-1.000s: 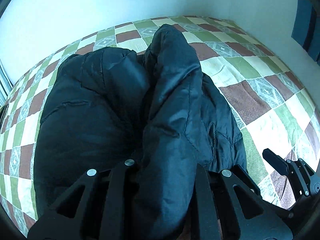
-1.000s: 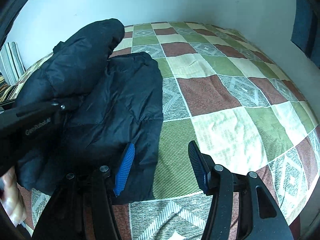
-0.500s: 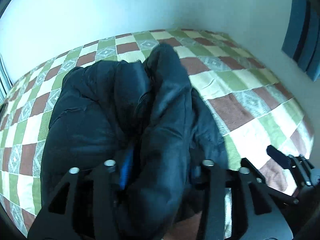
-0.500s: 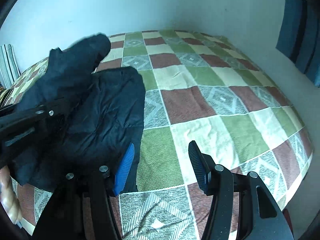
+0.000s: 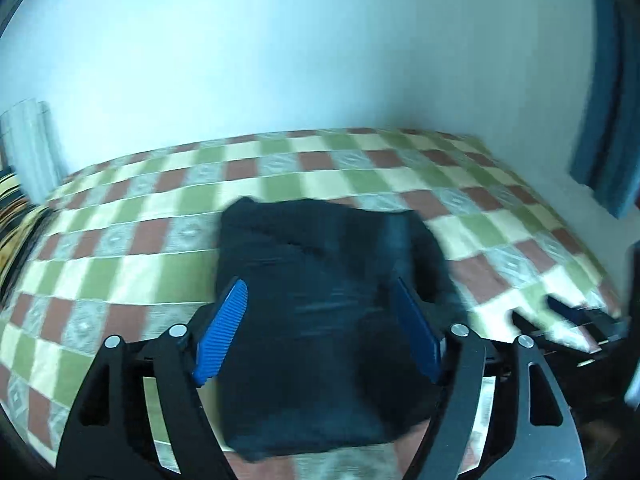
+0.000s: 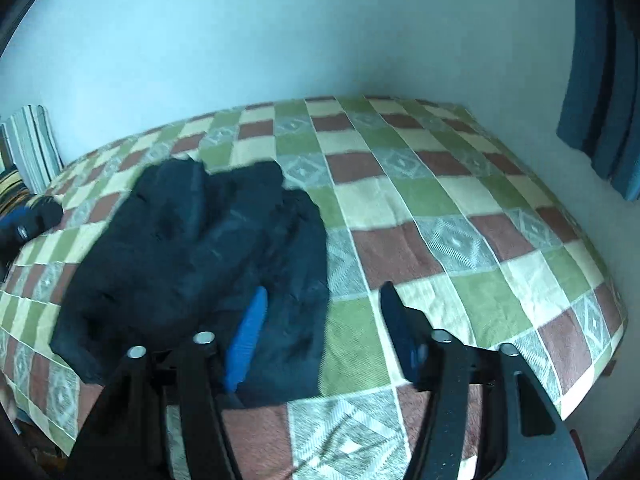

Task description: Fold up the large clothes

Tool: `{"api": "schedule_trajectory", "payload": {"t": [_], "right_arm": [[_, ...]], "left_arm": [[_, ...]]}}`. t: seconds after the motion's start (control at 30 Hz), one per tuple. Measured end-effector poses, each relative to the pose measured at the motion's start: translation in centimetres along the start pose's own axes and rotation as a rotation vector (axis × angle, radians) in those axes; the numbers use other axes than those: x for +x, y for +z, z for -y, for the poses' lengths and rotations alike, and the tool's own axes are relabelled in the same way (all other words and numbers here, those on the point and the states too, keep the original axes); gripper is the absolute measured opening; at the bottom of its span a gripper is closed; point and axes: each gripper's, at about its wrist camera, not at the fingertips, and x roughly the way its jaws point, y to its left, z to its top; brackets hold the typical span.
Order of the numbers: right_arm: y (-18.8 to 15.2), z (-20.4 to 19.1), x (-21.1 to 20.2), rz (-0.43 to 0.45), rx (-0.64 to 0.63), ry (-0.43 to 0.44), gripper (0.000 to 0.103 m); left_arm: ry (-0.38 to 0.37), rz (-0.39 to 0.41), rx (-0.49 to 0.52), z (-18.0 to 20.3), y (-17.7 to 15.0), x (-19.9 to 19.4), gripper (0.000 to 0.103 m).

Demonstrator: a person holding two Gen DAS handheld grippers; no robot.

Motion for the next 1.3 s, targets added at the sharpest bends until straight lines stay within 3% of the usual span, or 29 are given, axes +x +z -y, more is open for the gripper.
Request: {"api": "schedule_trajectory", "payload": {"t": [0.23,0.47,0.63,0.83,0.97,1.03,1.1,1.17,1.3], "right_arm": [[2.7,-5.0,0.0,0.03,-0.065,0.082,0.072],[2.8,-9.5,3.4,-0.067,-0.116,0.127,0.072],[1.4,-10.6,6.2,-0.155,-0.132,0.105,0.072],[0.5,-10.6,7.3,-0.198,-0.115,0.118,0.07],[0.1,-10.8,7.7,-0.225,-0.096,0.156,0.048],[0.0,-11.2,7.5,-0.217,-0.107,0.161,0.036],[0.0,-11.3,7.1,-0.203,-0.114,0.171,0.018],[0.3,-11.1,6.5,-0.179,-0.119,0.169,0.008],[1.4,-8.8,6.2,-0.161,-0.074,0.171,0.005]], "left_arm": [[0.089,-0.081,-0.104,-6.5,-3.0,2.6,0.08],[0.1,-0.136,-0.151,-9.3,-5.7,4.0,0.08],[0.086,-0.149,-0.166,-10.0,-6.3,4.7,0.08],[0.076,-0.16,-0.173,-10.5,-6.8,5.6,0.08],[0.075,-0.163,-0.173,-10.6,-6.9,5.9,0.08],[0.078,-0.162,-0.172,-10.6,-7.0,6.0,0.08],[0.078,-0.161,-0.171,-10.6,-6.9,6.0,0.08],[0.075,-0.155,-0.168,-10.5,-6.8,5.8,0.08],[0.015,-0.108,-0.166,-9.6,-5.6,4.8,0.08]]}}
